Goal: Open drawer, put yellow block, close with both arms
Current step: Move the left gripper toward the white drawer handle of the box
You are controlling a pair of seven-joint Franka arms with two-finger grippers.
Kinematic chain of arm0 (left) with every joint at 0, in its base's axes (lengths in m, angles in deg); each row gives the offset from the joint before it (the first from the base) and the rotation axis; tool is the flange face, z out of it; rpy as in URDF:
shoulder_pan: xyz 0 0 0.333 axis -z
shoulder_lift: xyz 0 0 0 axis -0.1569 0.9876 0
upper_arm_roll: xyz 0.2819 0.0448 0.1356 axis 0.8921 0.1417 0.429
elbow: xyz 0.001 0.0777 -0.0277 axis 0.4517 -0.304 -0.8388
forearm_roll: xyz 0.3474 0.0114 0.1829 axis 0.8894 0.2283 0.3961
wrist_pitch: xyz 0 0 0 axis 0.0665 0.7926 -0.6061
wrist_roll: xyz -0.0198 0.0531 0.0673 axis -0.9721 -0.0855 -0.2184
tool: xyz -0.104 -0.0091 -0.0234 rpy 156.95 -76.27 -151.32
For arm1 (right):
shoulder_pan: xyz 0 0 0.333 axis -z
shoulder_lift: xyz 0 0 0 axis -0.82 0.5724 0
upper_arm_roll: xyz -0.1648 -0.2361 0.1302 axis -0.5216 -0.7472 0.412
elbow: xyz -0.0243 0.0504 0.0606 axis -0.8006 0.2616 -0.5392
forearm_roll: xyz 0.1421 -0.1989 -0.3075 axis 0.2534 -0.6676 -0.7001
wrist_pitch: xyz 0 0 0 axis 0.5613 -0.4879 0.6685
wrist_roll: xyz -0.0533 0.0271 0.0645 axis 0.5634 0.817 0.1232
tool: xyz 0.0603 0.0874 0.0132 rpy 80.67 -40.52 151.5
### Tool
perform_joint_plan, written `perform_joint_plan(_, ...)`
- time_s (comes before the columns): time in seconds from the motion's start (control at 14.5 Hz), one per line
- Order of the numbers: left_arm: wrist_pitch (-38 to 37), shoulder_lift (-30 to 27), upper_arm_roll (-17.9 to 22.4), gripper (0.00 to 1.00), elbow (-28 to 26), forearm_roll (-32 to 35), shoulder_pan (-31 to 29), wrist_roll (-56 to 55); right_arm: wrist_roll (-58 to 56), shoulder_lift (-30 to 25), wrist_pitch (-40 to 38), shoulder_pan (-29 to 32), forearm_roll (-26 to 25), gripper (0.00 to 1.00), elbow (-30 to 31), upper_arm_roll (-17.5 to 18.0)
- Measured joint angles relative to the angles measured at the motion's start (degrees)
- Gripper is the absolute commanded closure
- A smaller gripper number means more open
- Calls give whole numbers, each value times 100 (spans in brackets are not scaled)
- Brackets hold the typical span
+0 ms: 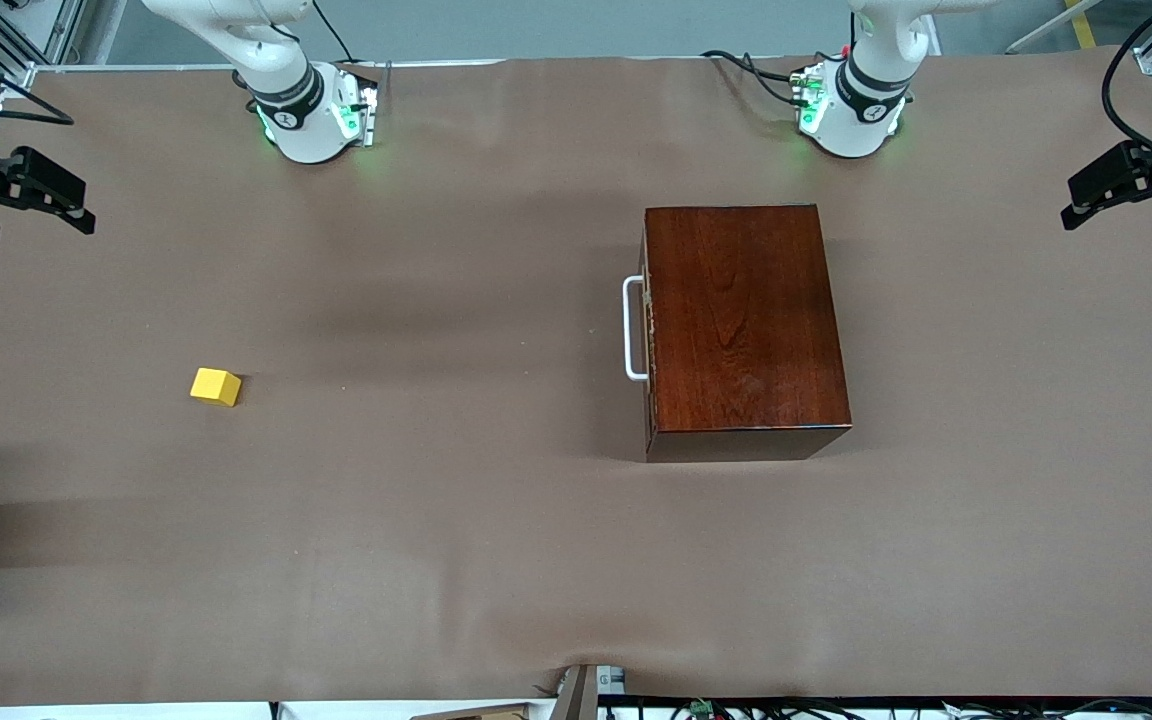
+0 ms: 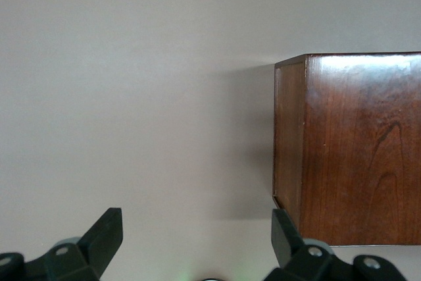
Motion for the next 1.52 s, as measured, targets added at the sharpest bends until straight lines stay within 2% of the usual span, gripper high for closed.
perform_joint_plan(0.83,0,92,-75,0,122,222,38,0,-1,2,8,-13,49,0,0,19)
perform_joint_plan(1.11,-2,236,-601,0,123,220,78,-427,0,2,-2,-4,49,0,0,12)
perform_joint_plan(1.52,60,806,-1468,0,128,220,273,-1487,1,2,-24,5,50,0,1,-2)
